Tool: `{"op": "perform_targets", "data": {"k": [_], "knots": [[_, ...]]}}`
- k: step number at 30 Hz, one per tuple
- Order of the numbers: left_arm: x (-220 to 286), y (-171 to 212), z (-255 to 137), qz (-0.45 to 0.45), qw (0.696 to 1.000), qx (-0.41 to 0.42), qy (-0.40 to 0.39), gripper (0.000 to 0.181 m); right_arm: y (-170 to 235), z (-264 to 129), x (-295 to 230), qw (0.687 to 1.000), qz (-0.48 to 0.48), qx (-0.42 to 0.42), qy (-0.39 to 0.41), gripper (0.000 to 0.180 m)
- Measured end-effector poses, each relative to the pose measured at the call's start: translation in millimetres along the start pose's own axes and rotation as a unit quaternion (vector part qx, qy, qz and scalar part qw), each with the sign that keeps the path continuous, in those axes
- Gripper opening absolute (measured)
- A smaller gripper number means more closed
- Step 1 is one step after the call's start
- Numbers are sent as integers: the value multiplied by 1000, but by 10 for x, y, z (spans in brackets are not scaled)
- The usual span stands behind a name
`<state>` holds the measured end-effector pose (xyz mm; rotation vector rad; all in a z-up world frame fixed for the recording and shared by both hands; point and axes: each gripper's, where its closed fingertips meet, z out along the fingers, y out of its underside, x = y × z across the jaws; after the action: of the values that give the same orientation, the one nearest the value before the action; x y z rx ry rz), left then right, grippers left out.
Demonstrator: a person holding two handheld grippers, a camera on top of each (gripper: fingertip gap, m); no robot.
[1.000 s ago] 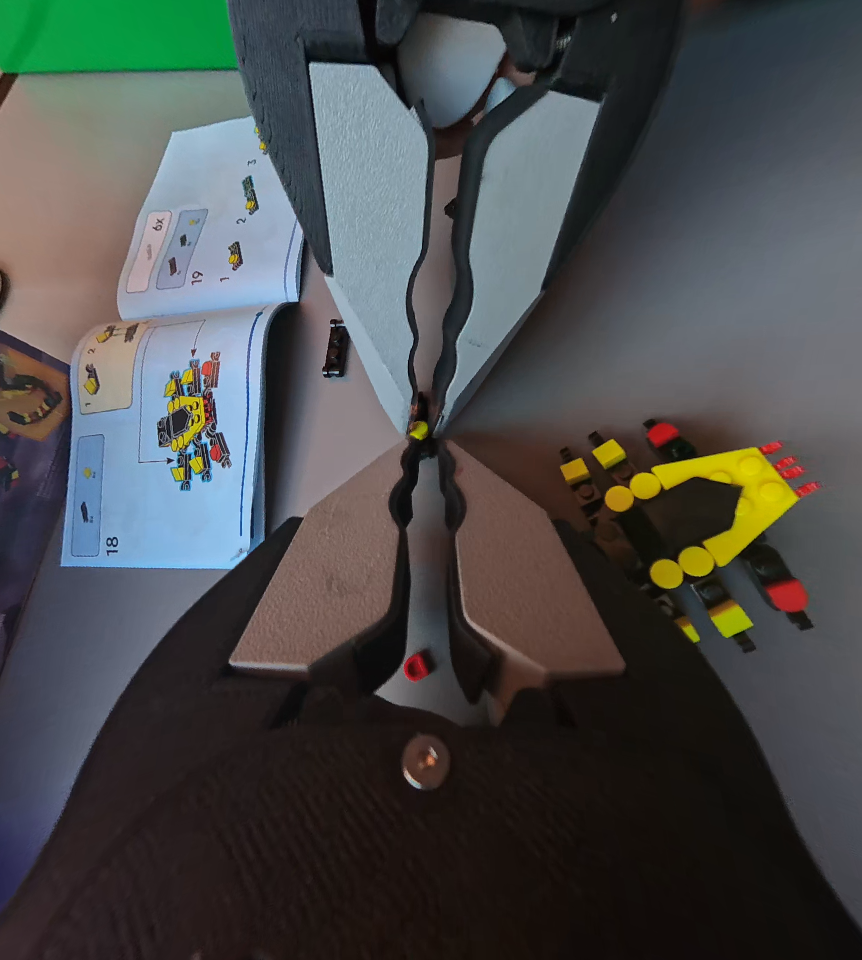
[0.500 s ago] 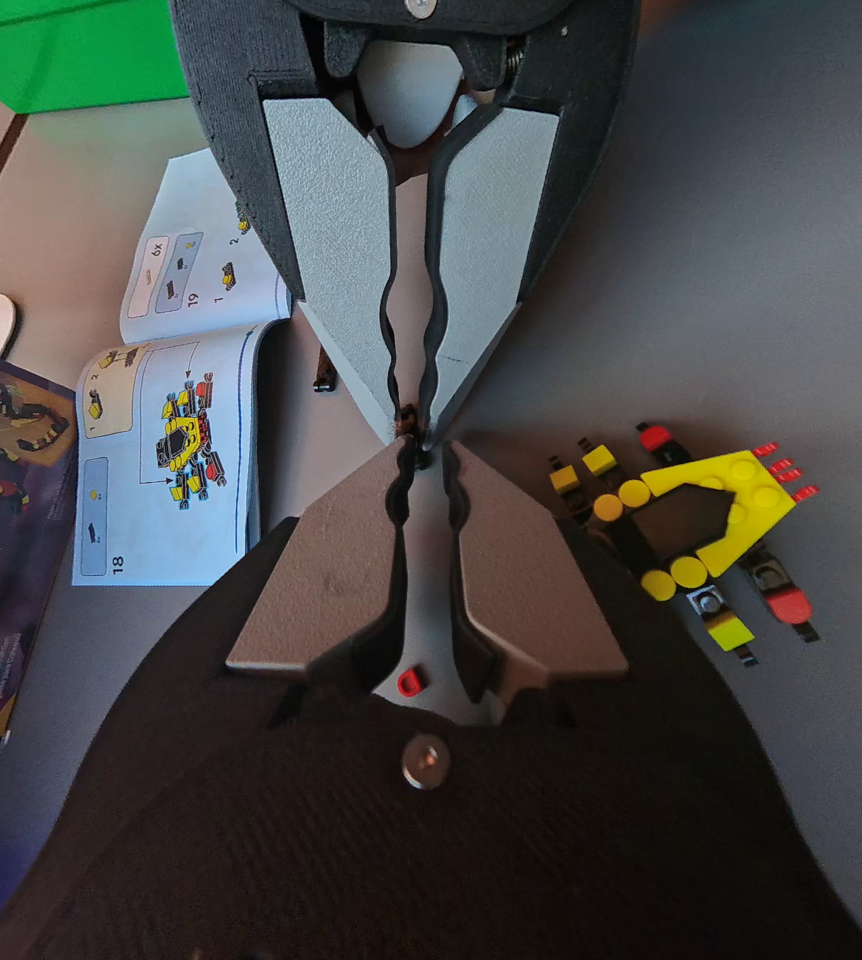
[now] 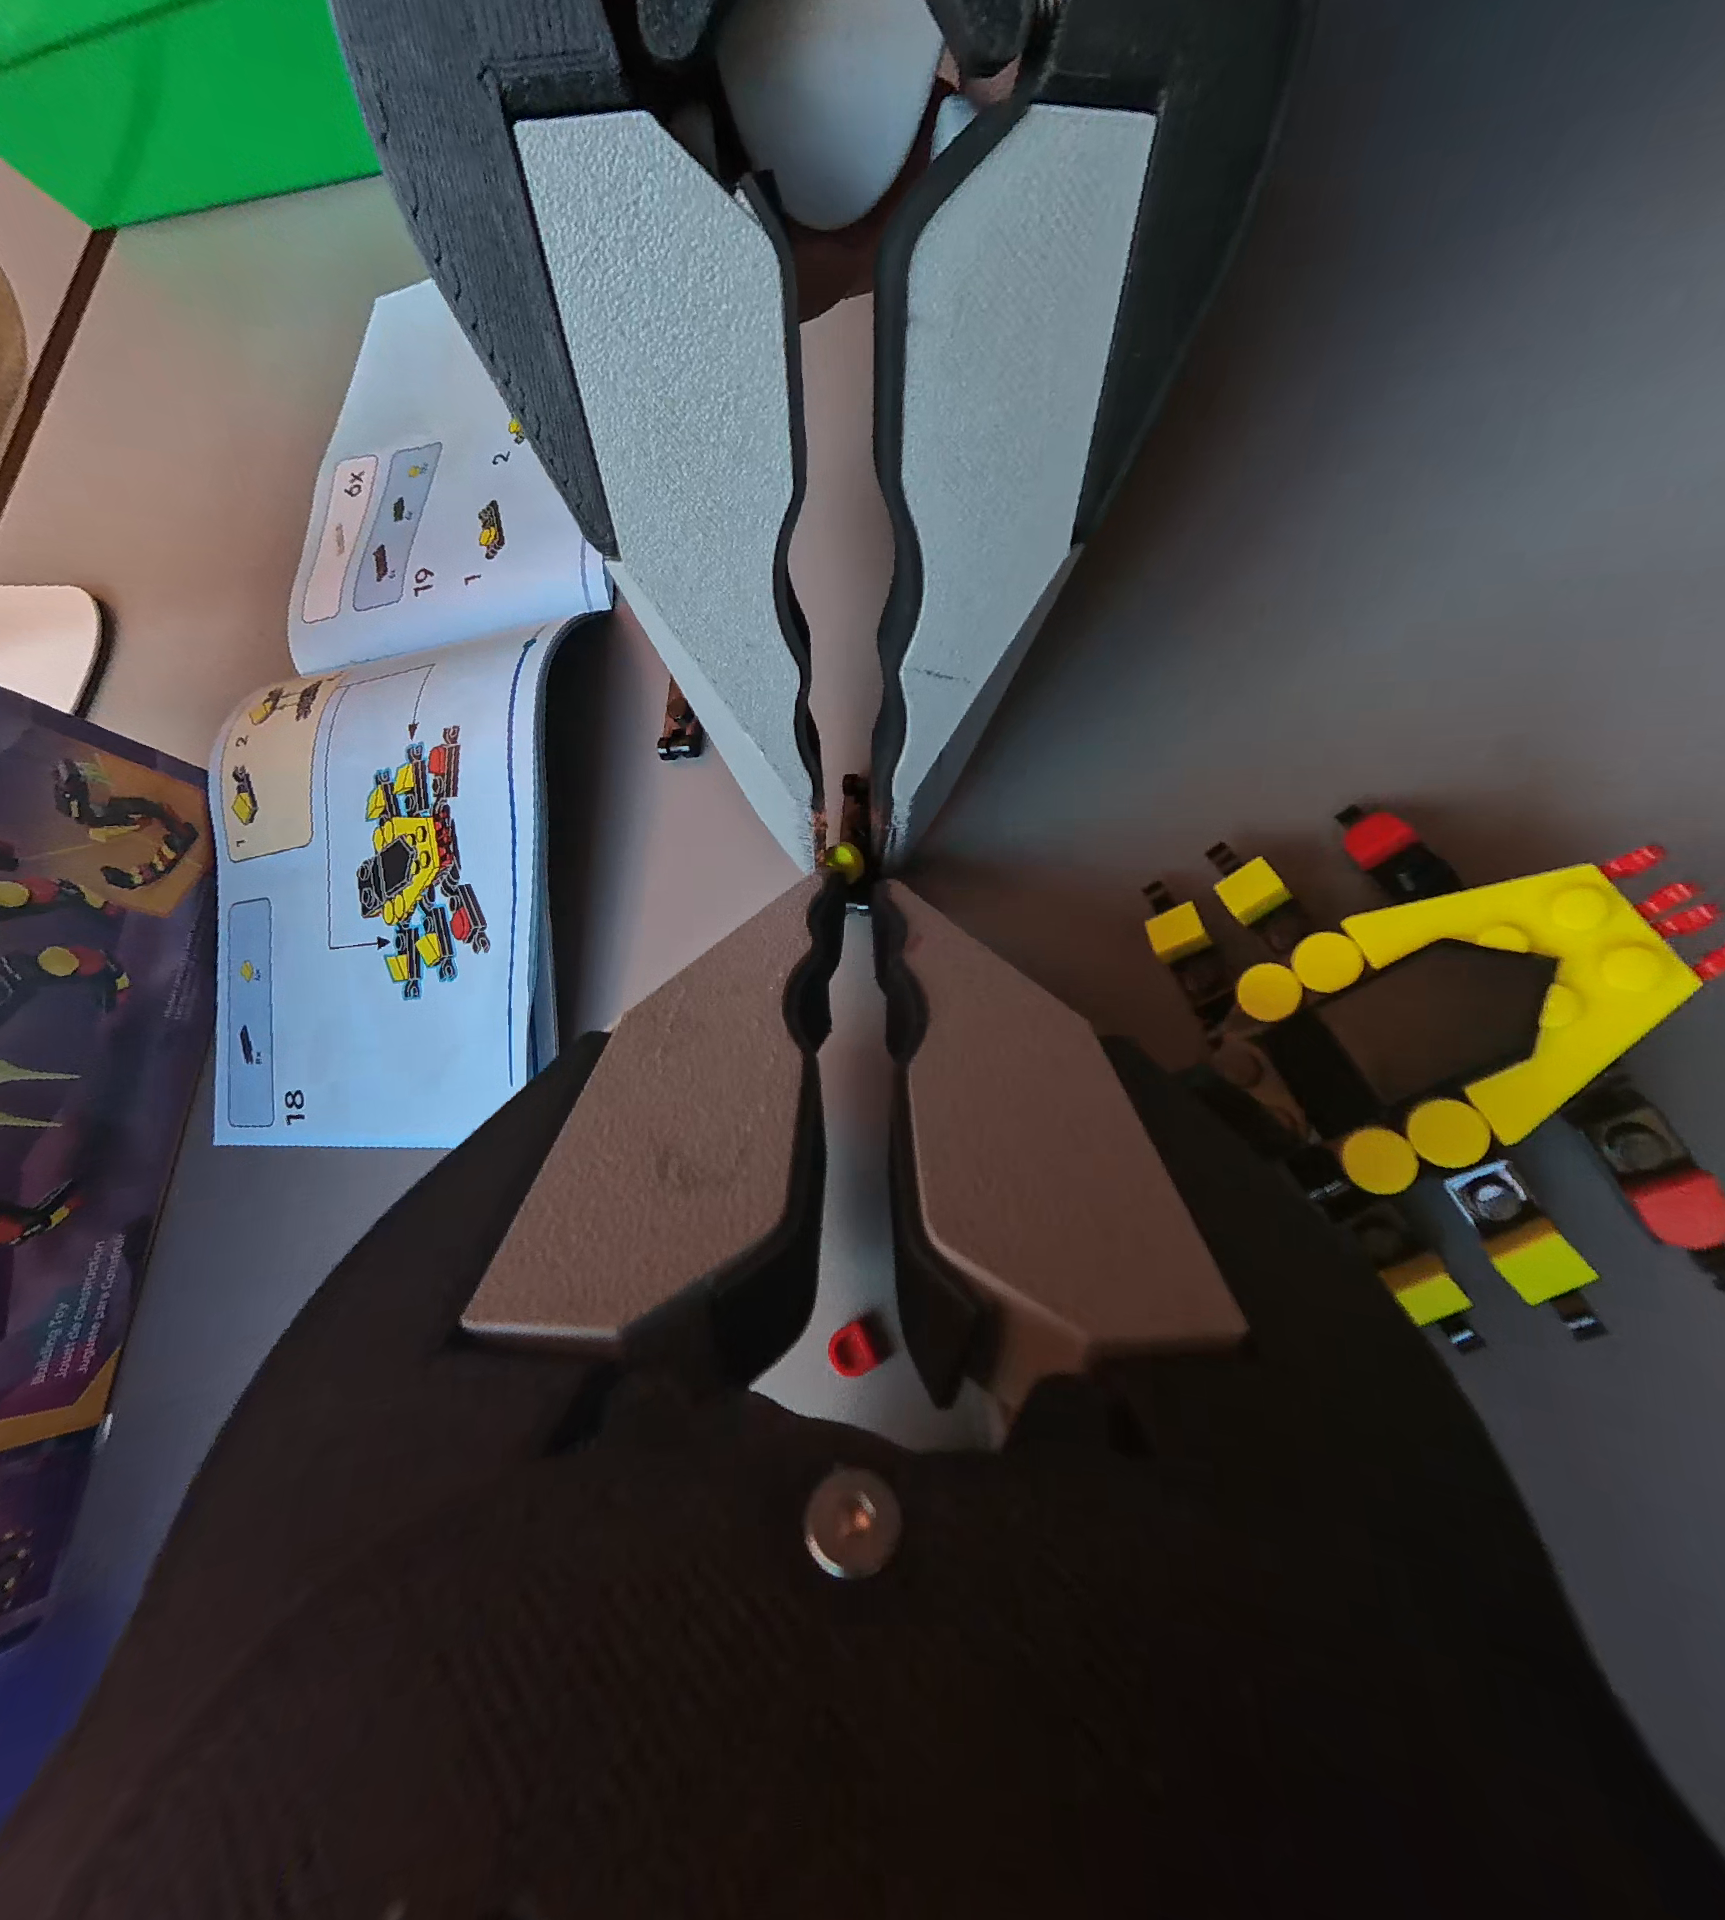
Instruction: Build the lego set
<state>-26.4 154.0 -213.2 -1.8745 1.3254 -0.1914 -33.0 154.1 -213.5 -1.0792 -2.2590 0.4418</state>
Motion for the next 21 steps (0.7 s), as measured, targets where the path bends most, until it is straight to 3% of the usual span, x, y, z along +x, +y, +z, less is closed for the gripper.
{"op": "perform_targets", "data": {"k": [8, 16, 21], "knots": [[5, -4, 4, 30, 999, -4, -15, 2, -5, -48, -17, 1000, -9, 6, 6, 8], [11, -4, 3, 59, 998, -13, -29, 2, -75, -127, 71, 993, 100, 62, -25, 0], [15, -4, 2, 77, 996, -20, -40, 2, -101, -86, 16, 994, 90, 63, -29, 0]]}}
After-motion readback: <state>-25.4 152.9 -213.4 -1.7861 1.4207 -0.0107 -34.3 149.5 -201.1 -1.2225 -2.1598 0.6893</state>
